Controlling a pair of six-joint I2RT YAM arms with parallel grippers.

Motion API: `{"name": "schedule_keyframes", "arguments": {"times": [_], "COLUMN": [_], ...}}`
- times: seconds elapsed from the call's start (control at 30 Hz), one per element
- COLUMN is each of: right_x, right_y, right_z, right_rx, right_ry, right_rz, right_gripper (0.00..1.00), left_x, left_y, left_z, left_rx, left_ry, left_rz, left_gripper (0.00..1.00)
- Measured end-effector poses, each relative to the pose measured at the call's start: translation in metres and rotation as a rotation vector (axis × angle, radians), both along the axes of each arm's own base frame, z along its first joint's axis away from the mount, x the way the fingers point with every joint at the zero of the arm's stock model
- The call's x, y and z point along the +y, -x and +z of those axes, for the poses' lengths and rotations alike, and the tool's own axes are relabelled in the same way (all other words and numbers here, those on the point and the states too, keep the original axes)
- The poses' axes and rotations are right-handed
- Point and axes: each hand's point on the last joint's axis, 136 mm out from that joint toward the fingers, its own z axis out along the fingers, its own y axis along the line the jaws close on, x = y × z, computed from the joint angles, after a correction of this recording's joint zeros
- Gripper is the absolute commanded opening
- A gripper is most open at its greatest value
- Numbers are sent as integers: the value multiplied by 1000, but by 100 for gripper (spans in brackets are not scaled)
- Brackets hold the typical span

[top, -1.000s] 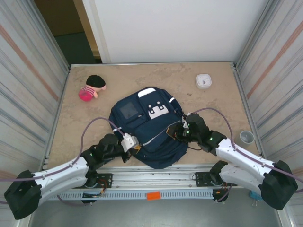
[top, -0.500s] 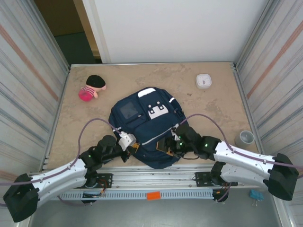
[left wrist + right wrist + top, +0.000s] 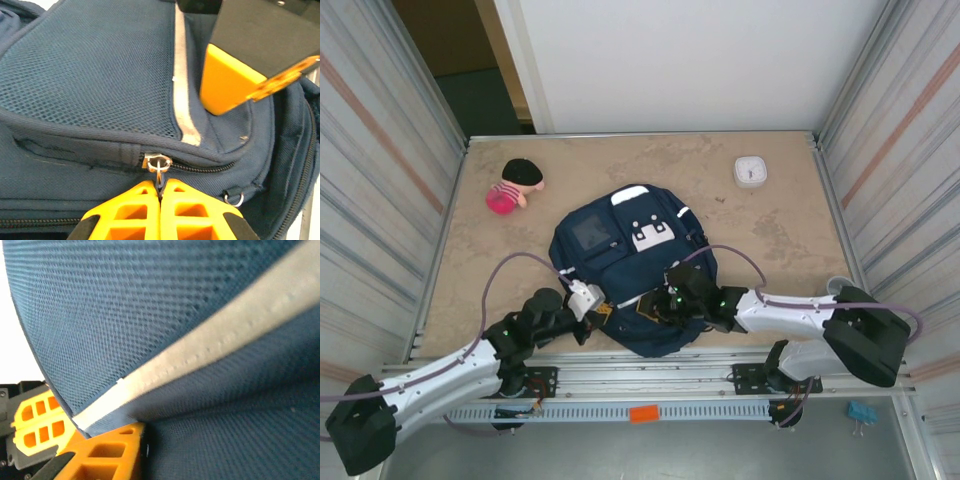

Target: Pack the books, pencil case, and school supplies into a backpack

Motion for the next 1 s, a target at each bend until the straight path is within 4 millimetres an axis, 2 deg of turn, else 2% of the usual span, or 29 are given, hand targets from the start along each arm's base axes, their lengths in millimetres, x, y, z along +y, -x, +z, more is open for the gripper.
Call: {"name": "schedule_keyframes", "arguments": {"times": [0.13, 0.43, 0.63, 0.8, 0.87, 0.93, 1.0], "right_x": [4, 10, 8, -1, -5, -8, -11], "right_y": [-9, -23, -23, -19, -18, -18, -19], "right_z": [2, 14, 9, 2, 3, 4, 6], "right_rx": [-17, -52, -58, -55, -55, -58, -57], "right_ry": [-21, -30, -1, 52, 62, 67, 71], "right_rz": [-17, -20, -9, -1, 1, 5, 14], "right_gripper": [13, 11, 10, 10, 11, 14, 15], "left_x": [-1, -14, -32, -49, -53, -56, -61], "left_y": [5, 16, 25, 32, 33, 33, 33], "left_z": [-2, -4, -15, -21, -20, -19, -14], "left_rx": [12, 37, 75, 81, 79, 77, 67], "left_ry": [-4, -34, -105, -128, -119, -118, -112], "left_rz": [-21, -90, -149, -186, -190, -192, -200], "left_gripper": [0, 0, 0, 0, 3, 10, 26]}}
